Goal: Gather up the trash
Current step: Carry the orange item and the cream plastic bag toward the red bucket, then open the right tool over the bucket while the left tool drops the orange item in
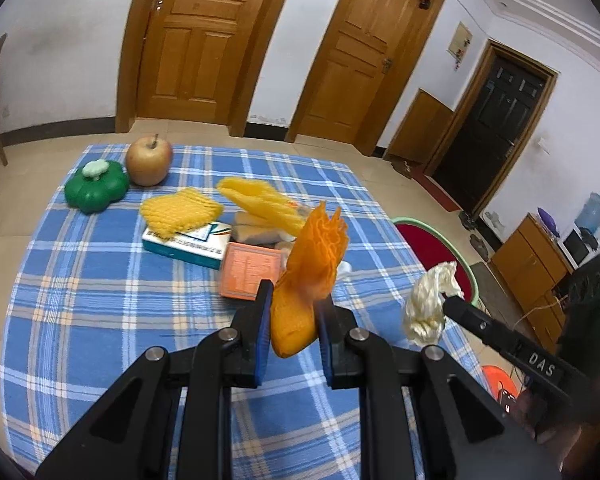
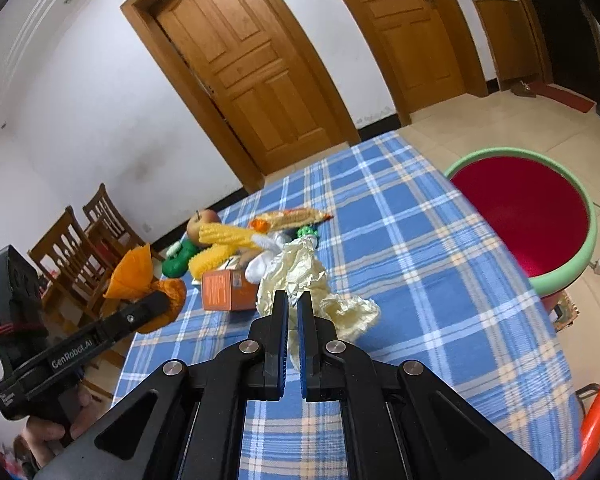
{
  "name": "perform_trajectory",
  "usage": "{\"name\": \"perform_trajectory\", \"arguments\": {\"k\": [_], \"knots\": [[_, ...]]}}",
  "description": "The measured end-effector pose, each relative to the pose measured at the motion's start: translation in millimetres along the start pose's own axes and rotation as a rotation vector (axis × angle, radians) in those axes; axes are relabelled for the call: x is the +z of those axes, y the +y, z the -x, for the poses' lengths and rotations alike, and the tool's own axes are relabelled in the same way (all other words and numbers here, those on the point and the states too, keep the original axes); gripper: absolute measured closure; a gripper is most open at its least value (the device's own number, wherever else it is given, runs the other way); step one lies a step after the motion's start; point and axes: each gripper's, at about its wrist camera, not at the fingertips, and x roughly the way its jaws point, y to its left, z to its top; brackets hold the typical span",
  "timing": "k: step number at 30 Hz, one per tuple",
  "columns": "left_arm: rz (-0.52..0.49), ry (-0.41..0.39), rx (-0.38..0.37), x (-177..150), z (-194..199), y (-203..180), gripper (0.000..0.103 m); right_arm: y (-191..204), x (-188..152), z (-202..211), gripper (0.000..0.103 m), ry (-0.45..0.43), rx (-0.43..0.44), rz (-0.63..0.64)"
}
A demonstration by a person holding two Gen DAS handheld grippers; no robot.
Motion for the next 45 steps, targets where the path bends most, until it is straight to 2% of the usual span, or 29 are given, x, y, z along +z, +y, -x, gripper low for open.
{"name": "perform_trajectory", "arguments": {"k": [16,27,35,39,45], "knots": [[-0.091,0.016,-0.051,22.9,-26.1,-48.6,0.083,-43.0,43.6,17.1,0.099,-0.094,-0.029,-0.035],[-0.163,0.068,-0.117,39.9,-70.5,-102.6,0.083,-88.4,66.8,21.2,0.099,-0.144,-0.082,-0.113],[-0.234,0.122,-0.151,47.0,-117.1,-146.1,0.083,-133.8,66.8,18.2,0.099,-0.142,-0.126,-0.225],[-0.260,0.154,-0.160,50.9,-143.3,-165.8,0.083,-153.7,66.6,17.6,0.098,-0.153,-0.200,-0.246],[-0.300,0.177,-0.163,59.6,-172.6,-190.8,0.083,-178.3,71.2,9.2,0.096,-0.104,-0.281,-0.276]]}}
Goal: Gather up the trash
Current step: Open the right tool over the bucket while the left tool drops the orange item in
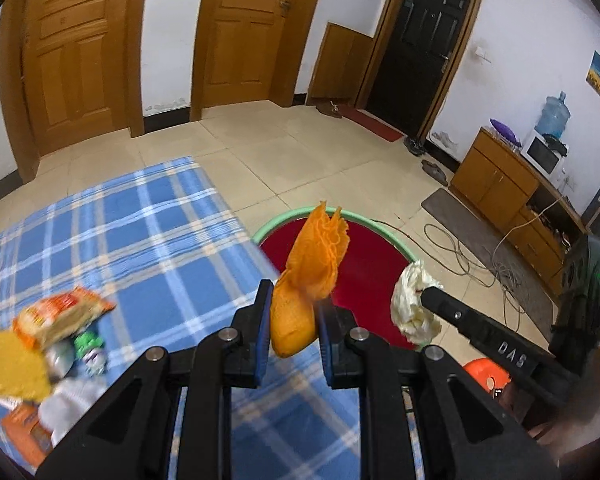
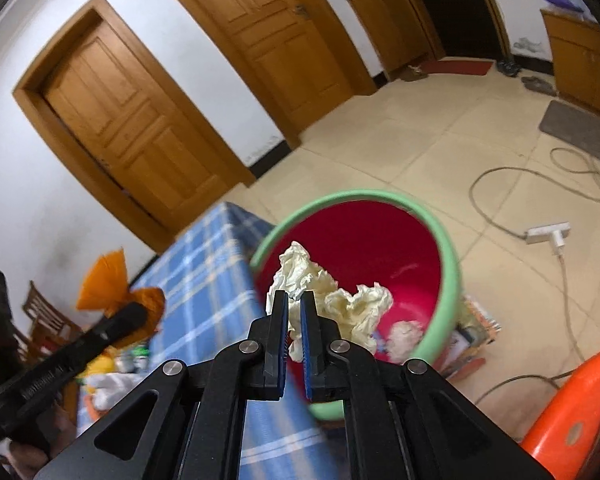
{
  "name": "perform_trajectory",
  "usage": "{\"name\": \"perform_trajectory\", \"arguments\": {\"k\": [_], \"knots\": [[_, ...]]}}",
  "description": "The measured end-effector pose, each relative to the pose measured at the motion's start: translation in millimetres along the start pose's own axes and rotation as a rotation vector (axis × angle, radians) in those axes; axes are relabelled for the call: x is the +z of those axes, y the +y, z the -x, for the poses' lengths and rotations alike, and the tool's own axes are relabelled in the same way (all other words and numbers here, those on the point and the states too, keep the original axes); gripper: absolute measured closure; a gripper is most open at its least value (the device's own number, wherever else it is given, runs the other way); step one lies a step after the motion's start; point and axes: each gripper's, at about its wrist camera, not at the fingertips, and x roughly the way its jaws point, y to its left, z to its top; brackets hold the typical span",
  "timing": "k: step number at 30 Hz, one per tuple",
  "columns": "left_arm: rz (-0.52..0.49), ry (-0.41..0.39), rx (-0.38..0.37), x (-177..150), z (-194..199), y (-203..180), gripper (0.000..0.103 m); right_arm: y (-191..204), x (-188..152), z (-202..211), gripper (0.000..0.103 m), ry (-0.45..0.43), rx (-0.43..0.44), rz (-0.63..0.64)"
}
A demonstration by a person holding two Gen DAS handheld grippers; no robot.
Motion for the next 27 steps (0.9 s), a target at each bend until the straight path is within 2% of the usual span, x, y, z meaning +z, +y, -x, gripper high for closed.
{"name": "perform_trajectory", "arguments": {"k": [4,10,14,19,21,23,27], "knots": [[-0.035,0.024,-0.008,8.7,-23.2,-14.5,0.083,-10.3,3.8,-6.5,0.093,-0.010,-0.035,-0.005],[-0.048,0.067,-0.023,7.9,-50.4,-23.9,0.083,-29.0,6.4,-18.2,0.071,-0.011,-0.064,-0.033],[-0.043,0.084,-0.033,7.6,-59.9,-25.7,0.083,-39.8,9.2,-24.7,0.070,0.015,-0.083,-0.059],[-0.033,0.108,-0.024,7.8,-72.5,-26.5,0.083,-47.3,10.1,-16.3,0.069,-0.018,-0.072,-0.056],[-0.028,0.112,-0.026,8.4,-73.6,-26.0,0.076,-46.3,11.6,-14.8,0.069,-0.020,-0.066,-0.054],[-0.022,0.109,-0.024,8.4,-73.1,-25.8,0.060,-44.4,11.5,-12.4,0.069,-0.030,-0.069,-0.045],[-0.006,0.112,-0.031,7.9,-68.7,-26.6,0.056,-44.6,8.2,-8.8,0.063,-0.033,-0.059,-0.064]]}}
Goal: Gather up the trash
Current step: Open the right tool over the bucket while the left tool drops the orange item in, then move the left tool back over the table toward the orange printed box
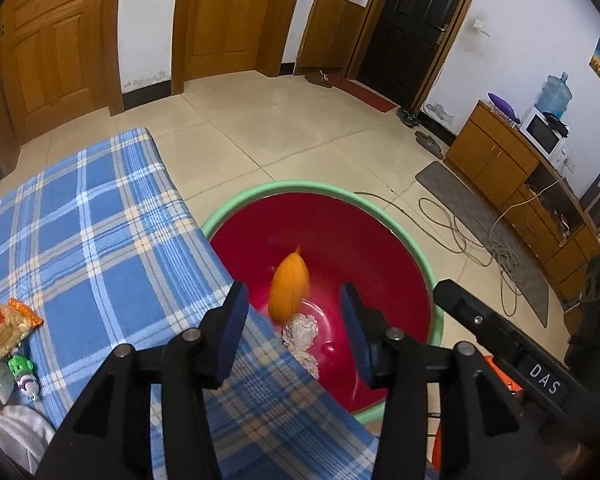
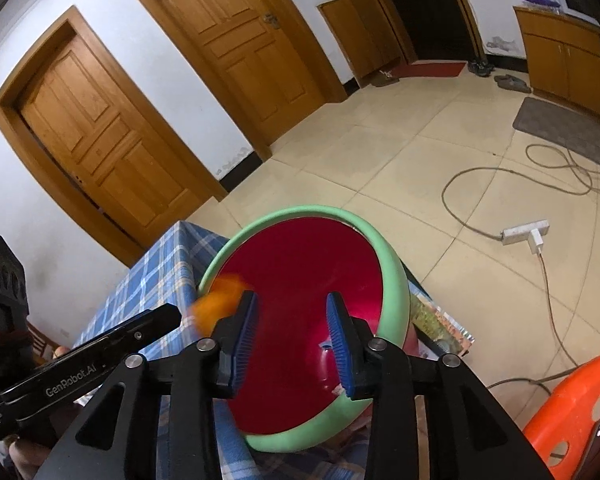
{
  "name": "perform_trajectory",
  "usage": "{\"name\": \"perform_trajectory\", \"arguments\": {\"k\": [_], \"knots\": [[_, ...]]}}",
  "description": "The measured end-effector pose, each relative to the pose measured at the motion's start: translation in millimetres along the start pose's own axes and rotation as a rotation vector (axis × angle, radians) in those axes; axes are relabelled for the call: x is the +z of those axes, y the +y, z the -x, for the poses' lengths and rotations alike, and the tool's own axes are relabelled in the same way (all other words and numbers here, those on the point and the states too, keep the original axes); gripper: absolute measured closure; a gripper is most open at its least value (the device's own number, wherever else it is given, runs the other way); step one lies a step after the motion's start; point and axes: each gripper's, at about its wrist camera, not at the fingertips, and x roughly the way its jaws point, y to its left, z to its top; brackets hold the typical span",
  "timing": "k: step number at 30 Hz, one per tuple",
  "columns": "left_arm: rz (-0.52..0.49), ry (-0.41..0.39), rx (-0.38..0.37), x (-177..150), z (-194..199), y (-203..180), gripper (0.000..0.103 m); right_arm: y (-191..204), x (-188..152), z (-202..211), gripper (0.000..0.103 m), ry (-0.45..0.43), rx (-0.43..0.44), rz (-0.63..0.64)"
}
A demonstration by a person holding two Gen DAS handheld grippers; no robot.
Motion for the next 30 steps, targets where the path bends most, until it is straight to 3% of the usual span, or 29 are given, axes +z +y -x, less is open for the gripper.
{"name": "perform_trajectory", "arguments": {"k": [11,30], "knots": [[0.021,-0.031,0.031,-20.3,32.2,-3.9,0.050,7.0,-5.8,28.2,0.061,-0.014,0.033,-0.014],[0.132,-0.126,0.137,-60.1,117.2,34.9,0.048,49.0,-29.1,78.0,0.061,-0.035,0.126,0.035]]}}
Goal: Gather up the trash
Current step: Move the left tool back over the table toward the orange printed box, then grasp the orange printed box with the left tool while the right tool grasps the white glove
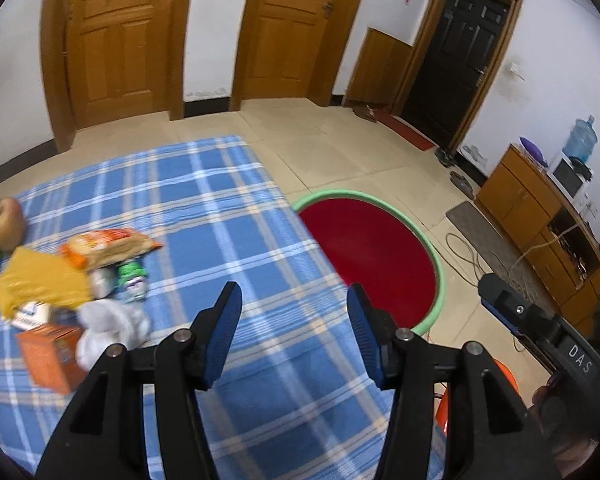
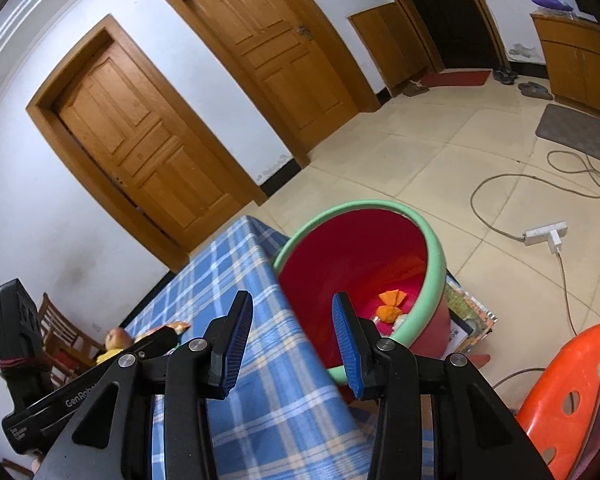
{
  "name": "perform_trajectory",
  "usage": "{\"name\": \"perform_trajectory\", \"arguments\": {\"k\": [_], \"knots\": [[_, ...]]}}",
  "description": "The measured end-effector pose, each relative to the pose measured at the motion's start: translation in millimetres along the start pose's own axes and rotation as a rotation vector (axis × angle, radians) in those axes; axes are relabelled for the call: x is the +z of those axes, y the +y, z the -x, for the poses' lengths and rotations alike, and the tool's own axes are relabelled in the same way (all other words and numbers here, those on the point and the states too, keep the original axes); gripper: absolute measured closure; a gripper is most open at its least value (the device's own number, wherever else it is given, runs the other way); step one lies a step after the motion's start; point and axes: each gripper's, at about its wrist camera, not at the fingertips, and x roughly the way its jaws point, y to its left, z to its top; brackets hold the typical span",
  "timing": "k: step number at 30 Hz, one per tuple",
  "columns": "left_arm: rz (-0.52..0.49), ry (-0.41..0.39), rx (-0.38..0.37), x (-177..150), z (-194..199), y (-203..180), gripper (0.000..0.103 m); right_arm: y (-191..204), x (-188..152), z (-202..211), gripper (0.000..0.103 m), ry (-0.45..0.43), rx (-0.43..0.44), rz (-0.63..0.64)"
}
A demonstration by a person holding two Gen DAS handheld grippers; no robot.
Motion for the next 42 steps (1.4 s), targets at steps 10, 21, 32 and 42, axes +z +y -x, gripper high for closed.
{"name": "perform_trajectory", "arguments": {"k": [10,21,32,42], "knots": [[0.077,-0.047,0.100,-20.7,40.9,52.9,0.048,29.1,-15.9,3.7,0.058,0.032,0.044,0.036],[0.166,-0.043,0.225,-43.5,55.7,112.4,0.045,53.3,-31.0,2.3,0.052,0.064,0.061,0.085],[0.194,-0.001,0.318,-58.2,37.8,151.2,0.038,68.2,-42.2,-11.6,0.050,0.112,0.046,0.114],[0.191,0.026,0.266,-61.6,15.9,158.3,0.039,76.2,-46.8,-27.1,0.049,0.158,0.031,0.132]]}}
